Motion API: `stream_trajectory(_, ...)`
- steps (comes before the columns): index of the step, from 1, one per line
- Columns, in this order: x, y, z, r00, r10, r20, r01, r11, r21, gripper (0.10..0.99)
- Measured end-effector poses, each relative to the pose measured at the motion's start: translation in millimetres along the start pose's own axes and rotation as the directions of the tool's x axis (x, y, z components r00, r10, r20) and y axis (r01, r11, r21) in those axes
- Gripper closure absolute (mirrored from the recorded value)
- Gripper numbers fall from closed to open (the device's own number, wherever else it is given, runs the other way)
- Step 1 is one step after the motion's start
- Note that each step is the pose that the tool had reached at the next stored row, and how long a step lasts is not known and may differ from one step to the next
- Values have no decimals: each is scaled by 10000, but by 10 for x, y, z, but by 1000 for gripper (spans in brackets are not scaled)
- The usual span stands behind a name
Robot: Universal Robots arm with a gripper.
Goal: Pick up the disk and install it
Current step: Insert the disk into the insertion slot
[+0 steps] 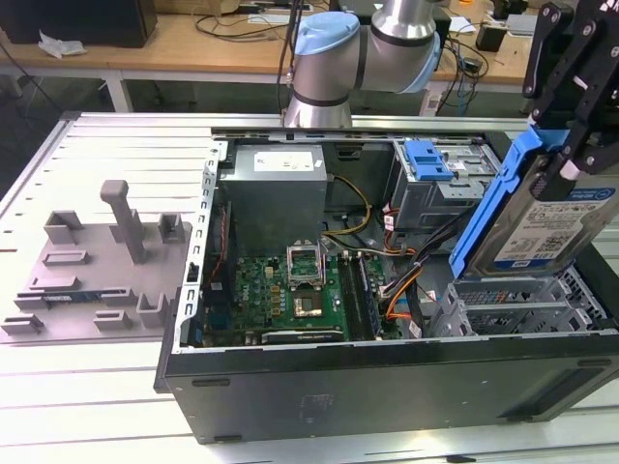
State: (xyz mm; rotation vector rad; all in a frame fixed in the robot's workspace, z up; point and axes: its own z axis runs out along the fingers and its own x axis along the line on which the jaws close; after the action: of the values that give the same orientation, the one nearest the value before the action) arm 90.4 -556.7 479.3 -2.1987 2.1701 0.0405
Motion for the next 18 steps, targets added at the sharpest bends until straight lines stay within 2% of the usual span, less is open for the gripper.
stream_trajectory(5,13,-43,6,10000,0,1,0,10000,0,722)
stream_trajectory(8,15,-95,16,10000,0,-5,0,10000,-1,722)
stream_trajectory(18,18,-142,66,9999,137,-12,-137,9999,-25,722)
